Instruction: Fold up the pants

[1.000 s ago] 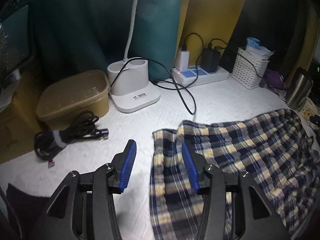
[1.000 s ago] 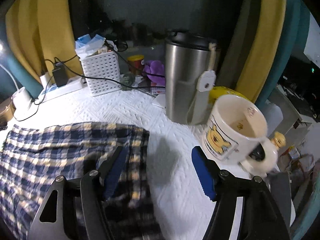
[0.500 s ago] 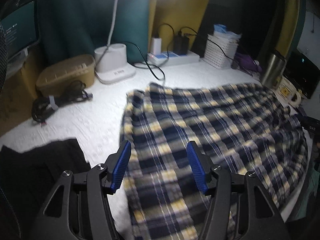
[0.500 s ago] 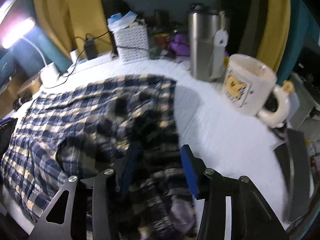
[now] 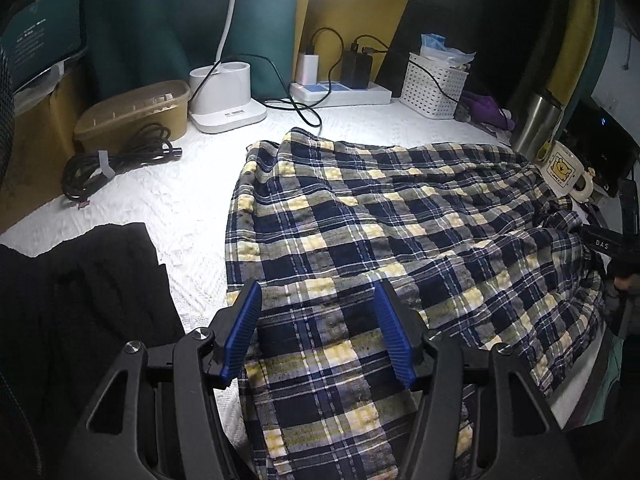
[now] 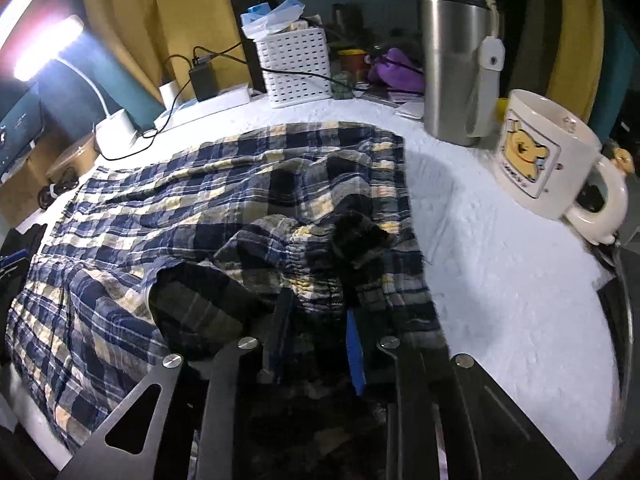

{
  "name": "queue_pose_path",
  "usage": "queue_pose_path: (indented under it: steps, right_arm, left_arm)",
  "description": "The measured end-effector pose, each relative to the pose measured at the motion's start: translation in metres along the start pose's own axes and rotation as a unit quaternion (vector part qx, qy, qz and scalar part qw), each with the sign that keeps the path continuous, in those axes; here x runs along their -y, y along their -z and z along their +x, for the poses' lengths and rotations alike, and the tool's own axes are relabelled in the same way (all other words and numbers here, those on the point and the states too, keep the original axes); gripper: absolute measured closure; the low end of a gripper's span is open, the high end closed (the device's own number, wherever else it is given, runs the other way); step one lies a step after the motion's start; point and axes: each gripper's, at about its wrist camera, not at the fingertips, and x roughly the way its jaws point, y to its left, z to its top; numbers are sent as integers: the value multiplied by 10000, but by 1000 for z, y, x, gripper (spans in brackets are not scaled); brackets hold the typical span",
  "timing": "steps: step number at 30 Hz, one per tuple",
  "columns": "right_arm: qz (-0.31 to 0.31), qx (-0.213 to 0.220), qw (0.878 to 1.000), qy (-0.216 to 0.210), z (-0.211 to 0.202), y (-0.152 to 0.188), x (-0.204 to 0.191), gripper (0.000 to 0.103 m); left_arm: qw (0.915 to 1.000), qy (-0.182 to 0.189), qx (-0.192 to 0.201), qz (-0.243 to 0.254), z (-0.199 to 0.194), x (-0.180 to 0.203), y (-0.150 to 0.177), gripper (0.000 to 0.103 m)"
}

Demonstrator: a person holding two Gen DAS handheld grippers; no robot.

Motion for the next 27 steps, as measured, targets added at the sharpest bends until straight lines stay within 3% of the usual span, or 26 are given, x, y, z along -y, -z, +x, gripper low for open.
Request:
queue_pose_path:
  steps: [6,12,14,16,18,23,27]
  right_arm:
    - [248,102,9985,476,-27,7,31,80]
    - [358,-74,9974,619,-19,17,46,80]
    - [362,-68,9975,610,-22,18,46,72]
    - [365,-32,9969,698,-28,19,48,49]
    - [451,85,9963,724,-40,24,52,33]
    - [677,165,9944,796,-64,45,59,32]
    - [982,223,9932,589,-79,65,60,32]
  left_arm:
    - [10000,58,-28,62,2,4,0,44]
    - [9999,70,-81,120,4,9,2,44]
    - [9999,69,-79,130,2,9,2,44]
    - [9999,56,-66,135,-1,9,4,44]
    - [9999,33,-54,132,-3,7,6,44]
    - [10000,18,-27,59,-10,2,14,44]
    - [9999,100,-39,131,-20,2,26,44]
